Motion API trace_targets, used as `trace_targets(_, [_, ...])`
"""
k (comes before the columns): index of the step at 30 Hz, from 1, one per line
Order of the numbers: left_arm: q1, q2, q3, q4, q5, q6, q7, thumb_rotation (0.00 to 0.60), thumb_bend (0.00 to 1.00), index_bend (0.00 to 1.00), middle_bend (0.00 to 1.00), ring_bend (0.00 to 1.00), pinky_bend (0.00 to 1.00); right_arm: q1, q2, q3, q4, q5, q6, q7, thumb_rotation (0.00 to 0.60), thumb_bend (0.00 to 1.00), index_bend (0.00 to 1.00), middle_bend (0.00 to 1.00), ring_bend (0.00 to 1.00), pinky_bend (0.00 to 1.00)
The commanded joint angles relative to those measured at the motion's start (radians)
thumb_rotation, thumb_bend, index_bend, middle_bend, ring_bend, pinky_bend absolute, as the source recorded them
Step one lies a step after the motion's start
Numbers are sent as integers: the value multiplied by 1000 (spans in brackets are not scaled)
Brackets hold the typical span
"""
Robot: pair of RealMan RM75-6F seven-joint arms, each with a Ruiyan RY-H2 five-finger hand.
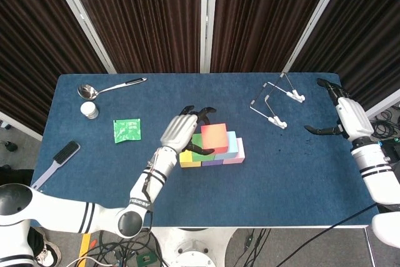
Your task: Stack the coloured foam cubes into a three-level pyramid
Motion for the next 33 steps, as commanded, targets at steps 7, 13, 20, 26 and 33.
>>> trace_targets(7, [3, 26, 26, 2, 41, -61, -18, 600, 227, 186, 669, 251, 72, -4, -4, -2, 5, -3, -2, 7, 600, 38, 0, 80, 0, 0])
trace_targets(13, [9, 35, 28, 11, 65, -74, -43, 600, 230, 186, 667, 251, 72, -5, -5, -3, 13, -1, -8, 11, 600, 38, 0, 80, 0, 0])
trace_targets(20, [8, 47, 24, 21, 57, -78, -53, 600, 230, 185, 667, 252, 72, 0, -16, -5, 25, 0, -20, 14, 600, 38, 0, 80, 0, 0])
trace_targets(26, [9, 49, 23, 42, 54, -95, -74, 600, 230, 180, 665, 252, 72, 3, -25, -6, 35, -6, -21, 17, 600, 38, 0, 79, 0, 0])
trace_targets(33, [8, 51, 22, 44, 51, -102, -88, 600, 230, 177, 665, 251, 72, 4, -26, -5, 37, -6, -25, 16, 600, 38, 0, 80, 0, 0])
